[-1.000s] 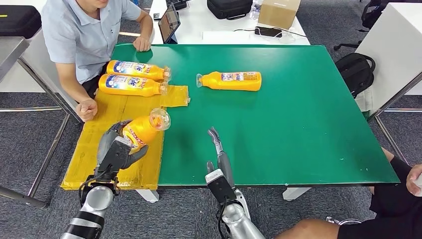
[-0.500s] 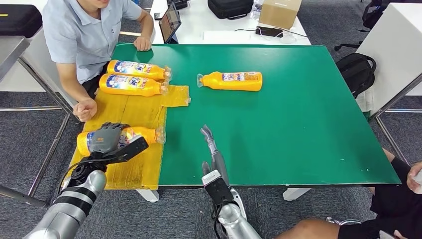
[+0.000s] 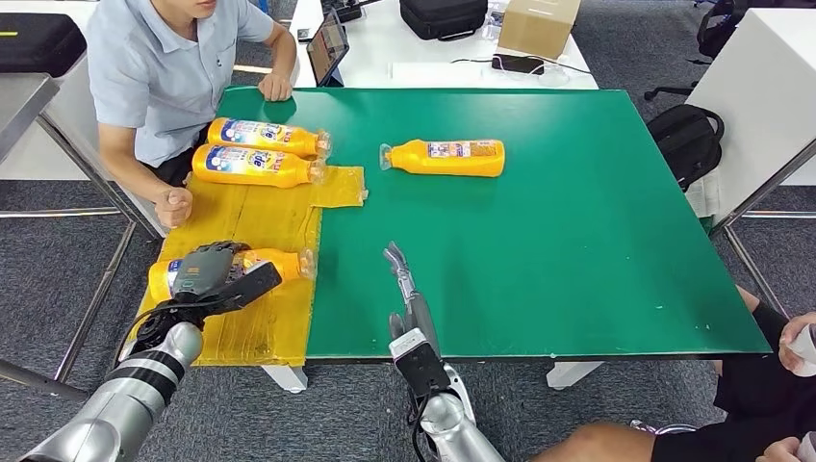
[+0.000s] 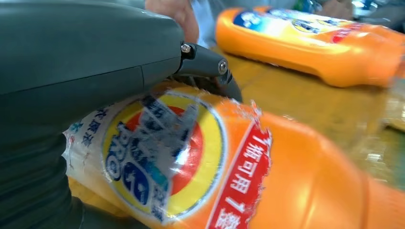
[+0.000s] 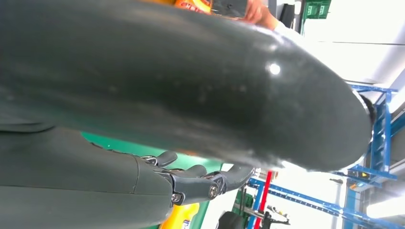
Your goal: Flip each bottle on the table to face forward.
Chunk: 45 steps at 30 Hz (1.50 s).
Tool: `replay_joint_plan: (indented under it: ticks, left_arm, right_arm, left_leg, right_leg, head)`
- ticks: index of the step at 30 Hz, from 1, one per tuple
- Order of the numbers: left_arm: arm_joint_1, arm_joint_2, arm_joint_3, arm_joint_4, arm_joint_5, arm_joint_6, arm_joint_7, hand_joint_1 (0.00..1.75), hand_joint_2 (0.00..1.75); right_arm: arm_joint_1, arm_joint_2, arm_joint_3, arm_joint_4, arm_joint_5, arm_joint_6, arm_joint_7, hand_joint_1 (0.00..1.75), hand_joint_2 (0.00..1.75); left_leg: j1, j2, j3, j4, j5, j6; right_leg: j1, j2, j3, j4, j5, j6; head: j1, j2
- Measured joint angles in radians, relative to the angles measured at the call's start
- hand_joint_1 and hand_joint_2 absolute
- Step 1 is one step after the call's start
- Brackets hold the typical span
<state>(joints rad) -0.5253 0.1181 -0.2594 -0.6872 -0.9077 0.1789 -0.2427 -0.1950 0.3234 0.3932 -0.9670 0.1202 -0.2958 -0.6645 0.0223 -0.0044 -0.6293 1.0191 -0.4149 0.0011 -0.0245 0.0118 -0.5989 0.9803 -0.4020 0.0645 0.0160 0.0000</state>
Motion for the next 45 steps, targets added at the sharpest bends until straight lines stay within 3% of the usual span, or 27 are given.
replay_joint_plan:
  ticks: [6,18,22,25,28,33,38,45]
  left_arm:
    - [0.069,0.000,0.078,-0.093,0.382,-0.331,-0.170,0.00,1.75]
    - [0.342,0.009,0.126,-0.481,0.674,-0.447,-0.265,0.00,1.75]
    - [0.386,-0.037,0.152,-0.579,0.827,-0.438,-0.256,0.00,1.75]
    - [0.398,-0.089,0.181,-0.629,0.958,-0.423,-0.245,0.00,1.75]
    - [0.408,-0.137,0.206,-0.676,1.086,-0.369,-0.220,0.00,1.75]
    - [0.441,-0.185,0.230,-0.767,1.139,-0.266,-0.223,0.00,1.75]
    - [0.465,-0.207,0.239,-0.839,1.123,-0.203,-0.250,0.00,1.75]
    - [0.472,-0.222,0.244,-0.867,1.112,-0.187,-0.259,0.00,1.75]
  right_arm:
    - [-0.006,-0.001,0.021,0.009,-0.038,0.044,0.000,0.00,0.00]
    - [-0.015,-0.004,0.049,0.032,-0.057,0.046,0.000,0.00,0.00]
    - [-0.015,-0.006,0.059,0.030,-0.040,0.011,0.000,0.00,1.75]
    - [-0.014,-0.014,0.082,0.013,0.001,-0.036,0.000,0.00,1.75]
    - [-0.013,-0.032,0.111,-0.008,0.067,-0.148,0.000,0.00,1.75]
    - [-0.016,-0.075,0.107,-0.016,0.219,-0.321,0.000,0.00,1.75]
    - [-0.015,-0.111,0.042,-0.030,0.344,-0.369,0.006,0.00,1.75]
    - [-0.012,-0.140,-0.022,-0.054,0.392,-0.362,0.016,0.00,1.75]
  left_leg:
    - [0.000,-0.001,0.005,0.000,0.000,0.000]
    - [0.000,-0.001,0.003,0.000,-0.001,-0.001]
    - [0.000,-0.001,0.000,0.000,-0.001,-0.001]
    - [0.000,-0.001,0.000,0.000,-0.001,-0.001]
    - [0.000,-0.001,0.000,0.000,-0.001,-0.001]
    - [0.000,-0.001,0.000,0.000,-0.001,-0.001]
    - [0.000,-0.001,-0.001,0.000,-0.001,-0.001]
    - [0.000,-0.001,-0.001,0.000,-0.001,0.000]
  right_leg:
    - [0.000,0.000,0.007,0.000,-0.001,-0.001]
    - [0.000,-0.001,0.002,0.000,-0.002,-0.002]
    - [0.000,-0.001,0.000,0.000,-0.002,-0.002]
    - [0.000,-0.001,0.000,0.000,-0.002,-0.001]
    - [0.000,-0.001,0.000,0.000,-0.001,-0.001]
    - [0.000,-0.001,-0.001,0.000,-0.001,-0.001]
    - [0.000,-0.001,-0.001,-0.001,-0.002,-0.001]
    - [0.000,-0.001,-0.001,-0.001,-0.001,-0.001]
  head:
    - [0.000,0.000]
    - [0.000,0.000]
    - [0.000,0.000]
    - [0.000,0.000]
    - [0.000,0.000]
    - [0.000,0.000]
    - [0.000,0.000]
    - [0.000,0.000]
